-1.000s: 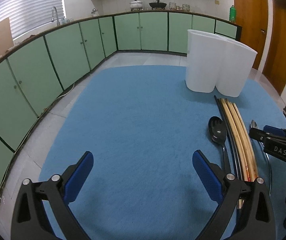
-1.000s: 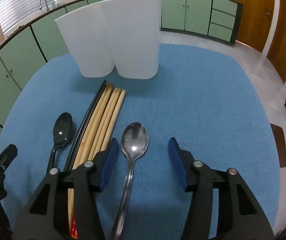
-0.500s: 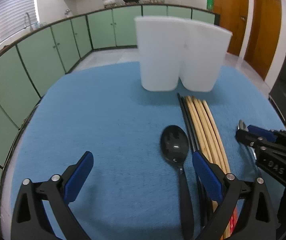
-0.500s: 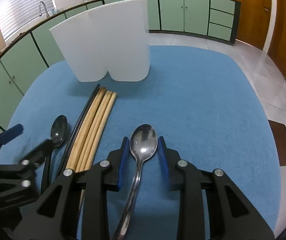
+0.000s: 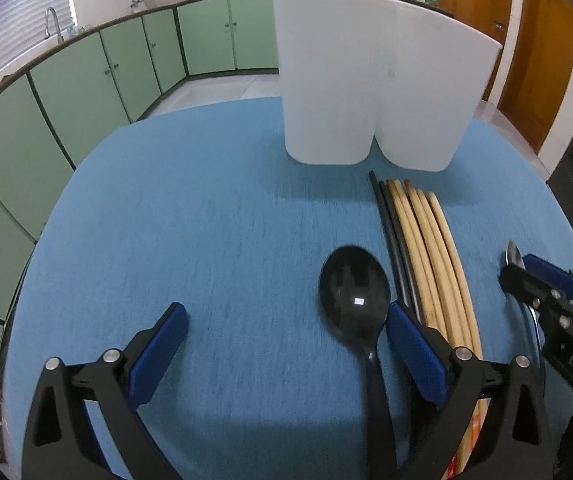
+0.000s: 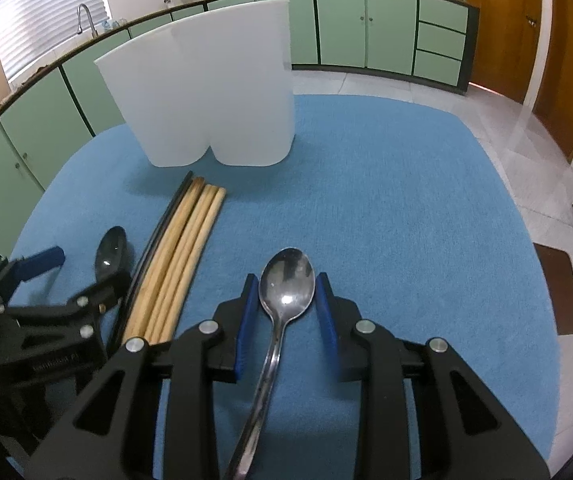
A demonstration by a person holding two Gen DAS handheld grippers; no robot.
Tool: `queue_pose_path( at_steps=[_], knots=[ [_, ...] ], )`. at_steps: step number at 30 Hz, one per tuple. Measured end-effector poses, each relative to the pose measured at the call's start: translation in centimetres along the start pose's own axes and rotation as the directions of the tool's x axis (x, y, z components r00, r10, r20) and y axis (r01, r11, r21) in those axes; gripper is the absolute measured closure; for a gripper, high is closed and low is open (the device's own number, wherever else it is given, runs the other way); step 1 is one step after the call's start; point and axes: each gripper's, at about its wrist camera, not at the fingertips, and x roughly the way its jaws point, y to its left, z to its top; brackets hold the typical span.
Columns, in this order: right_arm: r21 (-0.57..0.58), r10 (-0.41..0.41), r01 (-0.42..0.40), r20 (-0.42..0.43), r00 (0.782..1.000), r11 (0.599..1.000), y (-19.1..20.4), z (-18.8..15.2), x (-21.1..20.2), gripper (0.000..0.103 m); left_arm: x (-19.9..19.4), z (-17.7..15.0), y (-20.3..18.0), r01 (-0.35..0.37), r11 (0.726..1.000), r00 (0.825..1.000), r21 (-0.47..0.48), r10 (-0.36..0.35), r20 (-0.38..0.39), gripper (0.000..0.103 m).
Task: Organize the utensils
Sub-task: 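Grasp the black spoon with the left tool while the right tool lifts the silver spoon, then carry both spoons over the white holder and open both tools to drop them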
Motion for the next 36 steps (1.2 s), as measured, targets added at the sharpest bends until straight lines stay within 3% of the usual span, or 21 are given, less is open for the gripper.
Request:
queue_pose_path(
  at_steps=[7, 11, 14, 15, 16, 17, 19, 22, 24, 27, 30, 36],
  knots=[
    [-0.008, -0.012, 0.012, -0.012, 1.0, 1.0, -0.9, 0.6, 0.4, 0.075, 1.4, 2.1, 0.8, 0.005, 1.0, 1.0, -0.008, -0.005, -0.009, 0.005],
    [-0.01, 0.007, -0.007, -0.051, 0.999, 1.0, -0.9, 1.3, 0.7, 0.067, 1.8, 3.1, 1.7, 0.012, 1.0, 1.0, -0.005, -0.012, -0.013, 0.008],
    [-0.002, 0.006, -0.007, -0.083, 0.996, 1.0, -0.7, 2.1, 1.2, 0.064, 1.9, 3.8, 1.2, 0.029, 1.0, 1.0, 0.002, -0.029, -0.009, 0.024],
    [-0.007, -0.003, 0.002, -0.094, 0.996, 1.0, -0.6, 2.3, 1.3, 0.066, 1.9, 4.0, 1.1, 0.04, 0.999, 0.999, 0.005, -0.04, -0.009, 0.034],
    [-0.006, -0.015, 0.015, -0.099, 0.995, 1.0, -0.6, 2.5, 1.4, 0.075, 1.8, 4.2, 0.9, 0.051, 0.999, 0.999, 0.008, -0.051, -0.008, 0.044],
    [0.001, -0.012, 0.012, -0.103, 0.995, 1.0, -0.7, 2.6, 1.4, 0.075, 1.8, 4.3, 0.9, 0.059, 0.998, 0.998, 0.009, -0.059, -0.008, 0.049],
    [0.039, 0.015, -0.011, -0.11, 0.994, 0.999, -1.3, 2.8, 1.5, 0.075, 1.9, 4.7, 1.0, 0.083, 0.996, 0.997, 0.007, -0.083, -0.006, 0.068],
    [0.09, 0.082, -0.076, -0.064, 0.995, 0.993, -2.2, 2.8, 0.9, 0.075, 2.0, 5.1, 1.9, 0.132, 0.991, 0.991, -0.006, -0.132, 0.012, 0.068],
    [0.077, 0.09, -0.091, 0.012, 0.996, 0.993, -2.4, 2.7, -0.2, 0.075, 1.3, 4.8, 2.6, 0.167, 0.986, 0.984, -0.021, -0.165, 0.063, 0.068],
    [0.021, 0.08, -0.083, 0.133, 0.988, 0.996, -2.3, 2.6, -2.2, 0.076, -0.9, 3.8, 3.3, 0.203, 0.979, 0.961, -0.018, -0.195, 0.197, 0.068],
    [-0.015, 0.114, -0.113, 0.229, 0.967, 0.993, -2.3, 2.6, -3.9, 0.076, -2.9, 3.1, 3.1, 0.194, 0.981, 0.931, 0.017, -0.19, 0.313, 0.068],
    [-0.033, 0.173, -0.172, 0.353, 0.919, 0.984, -2.4, 3.7, -7.1, 0.076, -5.9, 3.0, 3.1, 0.174, 0.984, 0.864, 0.045, -0.174, 0.473, 0.068]
  ],
)
